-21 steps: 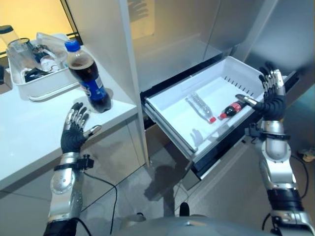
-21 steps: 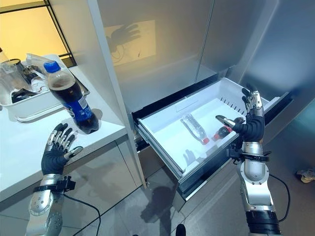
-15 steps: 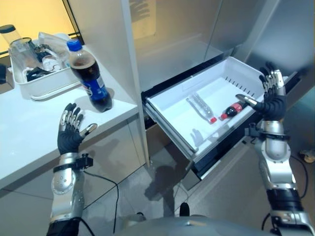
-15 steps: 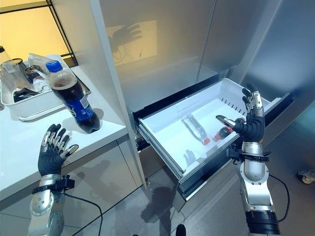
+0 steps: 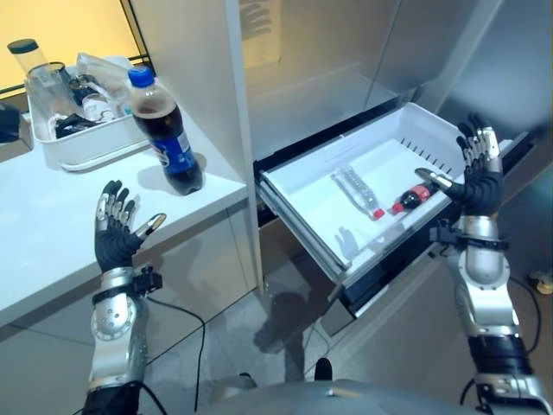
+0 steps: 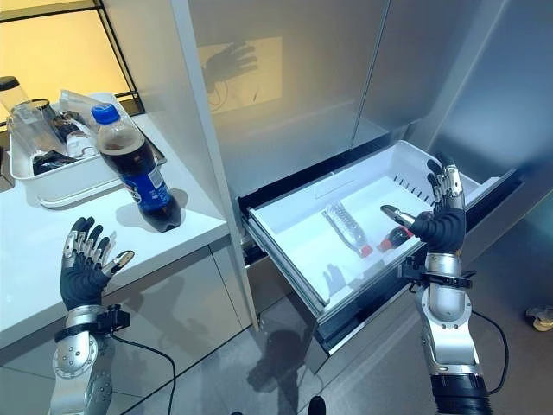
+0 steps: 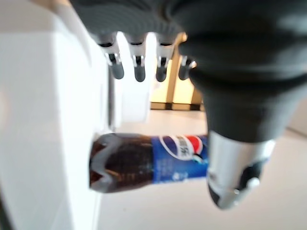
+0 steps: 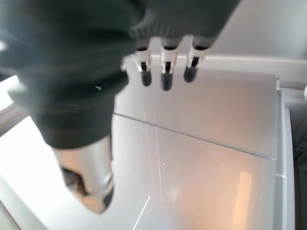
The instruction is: Take the drinks into the refrigerator
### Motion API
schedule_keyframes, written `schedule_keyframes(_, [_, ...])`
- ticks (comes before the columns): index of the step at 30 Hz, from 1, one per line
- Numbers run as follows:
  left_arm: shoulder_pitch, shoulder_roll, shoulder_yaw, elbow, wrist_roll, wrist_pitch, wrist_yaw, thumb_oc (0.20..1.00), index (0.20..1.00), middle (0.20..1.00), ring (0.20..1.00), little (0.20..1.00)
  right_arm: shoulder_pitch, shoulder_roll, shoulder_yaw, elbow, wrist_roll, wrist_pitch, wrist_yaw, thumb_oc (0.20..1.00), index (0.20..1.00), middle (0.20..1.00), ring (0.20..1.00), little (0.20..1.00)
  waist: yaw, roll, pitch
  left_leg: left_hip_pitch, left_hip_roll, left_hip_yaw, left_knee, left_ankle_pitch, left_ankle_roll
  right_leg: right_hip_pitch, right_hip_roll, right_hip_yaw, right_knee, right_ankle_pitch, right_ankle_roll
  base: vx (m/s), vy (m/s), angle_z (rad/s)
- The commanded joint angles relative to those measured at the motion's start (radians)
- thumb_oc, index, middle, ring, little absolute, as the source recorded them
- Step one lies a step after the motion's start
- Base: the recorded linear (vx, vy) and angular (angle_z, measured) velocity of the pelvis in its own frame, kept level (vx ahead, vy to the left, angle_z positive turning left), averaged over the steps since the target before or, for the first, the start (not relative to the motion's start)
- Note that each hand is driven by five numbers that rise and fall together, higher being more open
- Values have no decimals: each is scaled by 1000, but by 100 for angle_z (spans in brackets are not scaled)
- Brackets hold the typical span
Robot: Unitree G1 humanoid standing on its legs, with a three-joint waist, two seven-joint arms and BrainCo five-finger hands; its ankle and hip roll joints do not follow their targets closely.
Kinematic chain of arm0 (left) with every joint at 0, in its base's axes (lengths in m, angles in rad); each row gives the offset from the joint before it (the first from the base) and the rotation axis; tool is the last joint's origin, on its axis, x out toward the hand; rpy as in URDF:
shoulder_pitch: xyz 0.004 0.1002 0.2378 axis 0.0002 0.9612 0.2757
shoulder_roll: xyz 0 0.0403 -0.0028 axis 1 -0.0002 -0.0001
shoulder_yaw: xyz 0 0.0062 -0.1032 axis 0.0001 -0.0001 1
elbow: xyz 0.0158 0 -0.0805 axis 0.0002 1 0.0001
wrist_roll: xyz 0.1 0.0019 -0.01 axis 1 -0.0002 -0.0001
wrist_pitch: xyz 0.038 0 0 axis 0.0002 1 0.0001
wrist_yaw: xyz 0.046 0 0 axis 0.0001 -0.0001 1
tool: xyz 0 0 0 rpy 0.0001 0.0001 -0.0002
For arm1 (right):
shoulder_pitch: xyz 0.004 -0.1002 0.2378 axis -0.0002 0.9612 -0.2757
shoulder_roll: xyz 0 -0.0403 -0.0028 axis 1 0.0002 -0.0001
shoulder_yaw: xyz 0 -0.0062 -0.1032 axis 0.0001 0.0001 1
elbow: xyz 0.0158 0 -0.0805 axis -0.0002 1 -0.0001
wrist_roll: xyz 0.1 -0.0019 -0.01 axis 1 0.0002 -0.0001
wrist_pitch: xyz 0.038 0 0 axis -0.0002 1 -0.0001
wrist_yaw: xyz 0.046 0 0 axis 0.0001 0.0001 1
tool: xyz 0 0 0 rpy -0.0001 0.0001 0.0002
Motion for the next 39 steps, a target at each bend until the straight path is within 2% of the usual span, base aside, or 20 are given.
schedule_keyframes(1, [-99, 78, 43, -61, 76, -53, 22, 1000, 1000, 1000, 1000, 1000, -59, -6, -36, -43, 0, -42, -5, 1000, 1000, 1000, 1000, 1000, 5, -4, 7, -14, -45, -60, 1, -75, 52, 10, -49, -59, 114, -88, 68, 41, 9, 0])
schedule_keyframes(5, [-124, 104, 47, -79, 68, -48, 11, 1000, 1000, 1000, 1000, 1000, -67, -12, -37, -40, 8, -37, 3, 1000, 1000, 1000, 1000, 1000, 1, -2, 10, -16, -46, -54, 1, -65, 52, 6, -50, -59, 116, -80, 66, -11, 3, 0])
schedule_keyframes(9, [-158, 134, 45, -69, 58, -32, 7, 1000, 1000, 1000, 1000, 1000, -80, -21, -30, -36, 14, -25, 12, 1000, 1000, 1000, 1000, 1000, -6, 5, 8, -5, -43, -52, 1, -80, 50, 13, -47, -56, 118, -91, 69, 10, 4, 0])
schedule_keyframes(15, [-221, 220, 27, -20, 8, 4, -46, 1000, 1000, 1000, 1000, 1000, -98, -40, -16, -27, 40, -7, 44, 1000, 1000, 1000, 1000, 1000, -17, 14, 7, 4, -43, -45, 1, -82, 50, 14, -44, -49, 124, -95, 69, 0, 0, 0])
schedule_keyframes(22, [-286, 259, -39, 133, -149, 50, -116, 1000, 1000, 1000, 1000, 1000, -116, -47, 11, -41, 64, 5, 69, 1000, 1000, 1000, 1000, 1000, -37, 23, 4, 17, -40, -37, 1, -83, 47, 17, -39, -38, 126, -98, 69, 7, 0, -3])
schedule_keyframes(30, [-310, 222, -75, 240, -233, 71, -135, 1000, 1000, 1000, 1000, 1000, -121, -35, 17, -56, 73, 1, 72, 1000, 1000, 1000, 1000, 1000, -49, 20, 3, 29, -36, -28, 1, -85, 47, 19, -33, -32, 128, -100, 67, 3, 1, -2])
schedule_keyframes(39, [-310, 196, -90, 316, -249, 93, -132, 1000, 1000, 1000, 1000, 1000, -129, -33, 21, -76, 75, -1, 72, 1000, 1000, 1000, 1000, 1000, -56, 15, 3, 37, -32, -19, 1, -88, 48, 17, -25, -21, 135, -104, 66, 0, -1, -4])
